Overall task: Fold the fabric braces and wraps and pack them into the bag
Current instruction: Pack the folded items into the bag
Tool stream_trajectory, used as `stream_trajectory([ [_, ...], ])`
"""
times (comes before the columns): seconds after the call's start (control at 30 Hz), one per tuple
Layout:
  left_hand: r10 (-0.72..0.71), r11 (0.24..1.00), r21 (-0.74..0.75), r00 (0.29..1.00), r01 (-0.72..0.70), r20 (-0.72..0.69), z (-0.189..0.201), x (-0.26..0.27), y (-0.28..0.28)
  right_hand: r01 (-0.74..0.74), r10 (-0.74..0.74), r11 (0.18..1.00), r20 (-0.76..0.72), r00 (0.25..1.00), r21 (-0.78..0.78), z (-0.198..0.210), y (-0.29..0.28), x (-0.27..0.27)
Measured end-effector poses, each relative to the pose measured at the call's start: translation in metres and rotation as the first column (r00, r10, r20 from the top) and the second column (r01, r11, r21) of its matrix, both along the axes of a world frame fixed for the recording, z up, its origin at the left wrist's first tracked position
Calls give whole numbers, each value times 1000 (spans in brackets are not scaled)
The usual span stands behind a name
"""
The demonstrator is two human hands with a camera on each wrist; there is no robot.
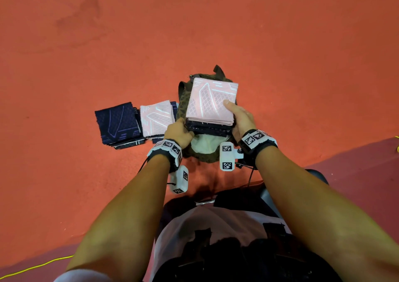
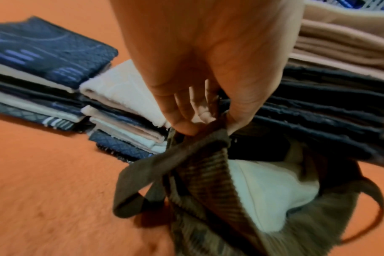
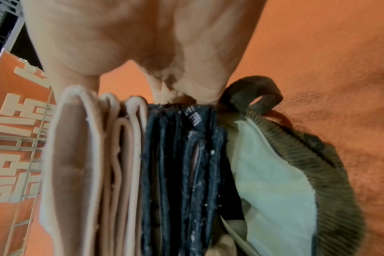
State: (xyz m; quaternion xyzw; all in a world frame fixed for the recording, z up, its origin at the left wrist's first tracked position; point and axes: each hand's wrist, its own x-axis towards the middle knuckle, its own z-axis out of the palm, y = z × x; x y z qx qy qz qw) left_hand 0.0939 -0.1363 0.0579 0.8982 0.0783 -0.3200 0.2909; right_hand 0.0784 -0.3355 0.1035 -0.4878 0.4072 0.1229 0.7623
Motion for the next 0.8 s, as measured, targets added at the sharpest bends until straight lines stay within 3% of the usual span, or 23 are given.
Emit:
stream_trajectory([
  [0.23,364,921,-154,931,-358,13,8,12,29,84,-85,995,-18,996,-48,3,3,5],
  [0.3,444,889,-135,896,-438,21,8,13,34,85,-86,994,-20,996,-62,4,5,6],
  [0.5,586,800,-133,809,-585,-39,12,17,50,48,-49,996,-15,999,-76,8,8,9],
  [0.63,488,856,-114,862,-503,-141,15,18,46,45,-46,995,-12,999,-89,9,7,9],
  [0.7,324,940,-64,935,-335,-142,12,18,44,37,-39,995,-15,999,-92,8,7,8],
  [0.8,144,988,-49,986,-148,-88,13,20,40,16,-17,997,-18,1000,-80,7,8,7],
])
